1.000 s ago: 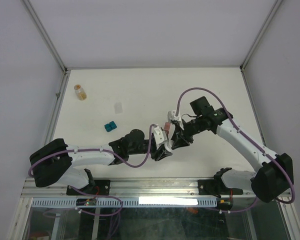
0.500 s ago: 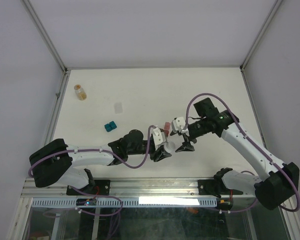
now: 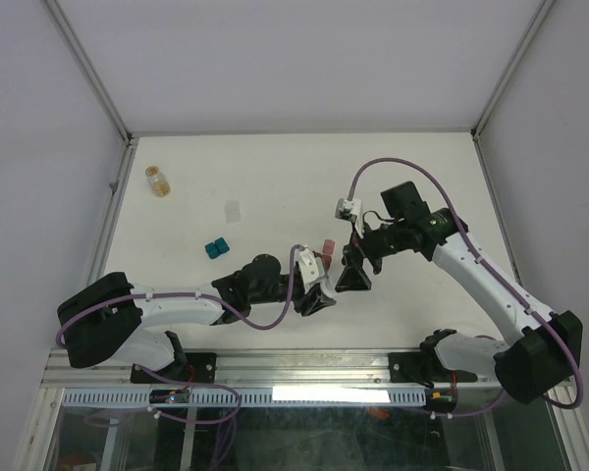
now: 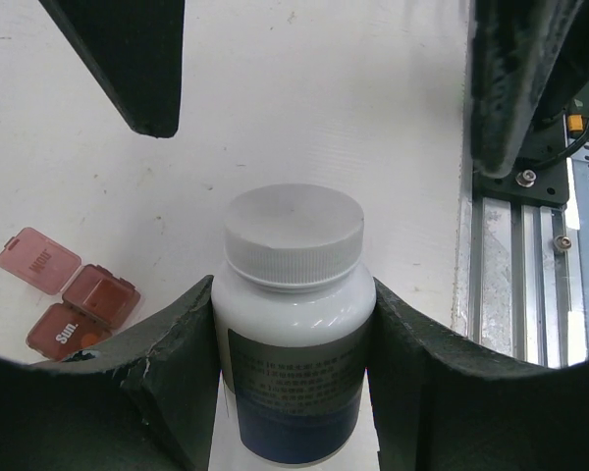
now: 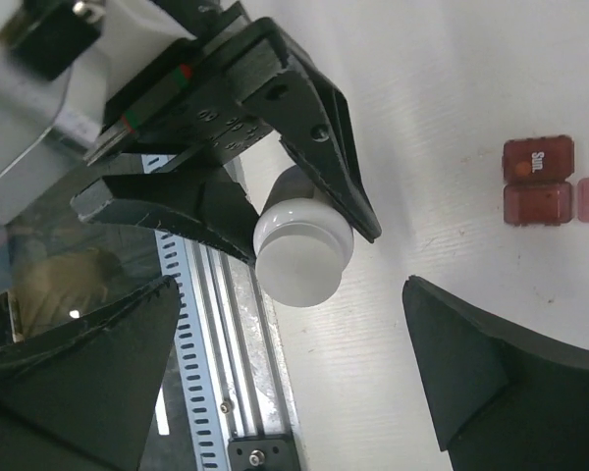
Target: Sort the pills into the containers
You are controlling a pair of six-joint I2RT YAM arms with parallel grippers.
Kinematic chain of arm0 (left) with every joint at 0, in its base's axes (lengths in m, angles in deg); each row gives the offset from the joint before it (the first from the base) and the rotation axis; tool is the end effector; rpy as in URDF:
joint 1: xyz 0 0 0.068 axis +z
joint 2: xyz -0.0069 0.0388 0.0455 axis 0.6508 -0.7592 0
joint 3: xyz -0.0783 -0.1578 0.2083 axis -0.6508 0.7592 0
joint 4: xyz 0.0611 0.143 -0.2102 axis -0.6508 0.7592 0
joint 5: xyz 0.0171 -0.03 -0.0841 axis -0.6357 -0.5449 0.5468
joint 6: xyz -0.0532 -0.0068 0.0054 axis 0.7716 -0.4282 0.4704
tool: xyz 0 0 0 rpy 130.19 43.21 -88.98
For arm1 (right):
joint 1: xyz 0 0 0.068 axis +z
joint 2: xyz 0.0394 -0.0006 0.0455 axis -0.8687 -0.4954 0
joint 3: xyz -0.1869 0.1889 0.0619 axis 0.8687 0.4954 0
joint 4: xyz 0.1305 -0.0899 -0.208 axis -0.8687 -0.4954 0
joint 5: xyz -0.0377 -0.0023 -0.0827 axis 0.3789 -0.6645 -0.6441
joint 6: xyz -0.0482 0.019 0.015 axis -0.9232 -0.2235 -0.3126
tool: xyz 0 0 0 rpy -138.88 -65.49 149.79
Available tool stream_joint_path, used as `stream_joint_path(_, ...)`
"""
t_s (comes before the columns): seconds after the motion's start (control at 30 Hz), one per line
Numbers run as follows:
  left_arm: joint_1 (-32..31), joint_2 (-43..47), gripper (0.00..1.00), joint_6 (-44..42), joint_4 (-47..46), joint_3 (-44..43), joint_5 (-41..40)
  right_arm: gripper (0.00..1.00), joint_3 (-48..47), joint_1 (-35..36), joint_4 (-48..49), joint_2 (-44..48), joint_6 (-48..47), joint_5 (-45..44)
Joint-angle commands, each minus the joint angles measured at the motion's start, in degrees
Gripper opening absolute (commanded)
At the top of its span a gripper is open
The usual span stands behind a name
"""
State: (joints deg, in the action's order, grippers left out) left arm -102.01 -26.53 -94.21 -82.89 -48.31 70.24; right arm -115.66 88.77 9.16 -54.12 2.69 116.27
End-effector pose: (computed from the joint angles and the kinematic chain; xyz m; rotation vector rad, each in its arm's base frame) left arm 0.1255 -0.2486 0.1945 1.2350 1.5567 -0.8938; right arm 0.1801 0.1289 0.3009 -1.4019 1.9633 1.1287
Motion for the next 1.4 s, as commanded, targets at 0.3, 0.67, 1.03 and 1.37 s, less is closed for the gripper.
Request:
stream_joint_path(0.3, 0.32, 0.91, 0.00, 0.94, -4.22, -1.59, -1.14, 0.87, 1.81, 2.82, 5.65, -2.20, 10.17, -5.74)
stream_joint_path(0.67, 0.33, 0.78, 0.00, 1.39, -4.24, -1.61, -1.06, 0.69, 2.12, 4.47, 6.34, -2.97, 10.93, -6.63)
stream_joint_path(1.03, 0.33, 1.13, 0.00, 1.61, -4.21, -1.34, -1.14, 0.46, 2.17, 5.04, 6.32, -3.06, 10.94, -5.26)
stream_joint_path(1.37, 0.32, 0.88, 0.00, 1.26, -4.26, -0.87, 1.17, 0.09, 1.63, 5.49, 0.97, -1.16, -8.96, -0.59)
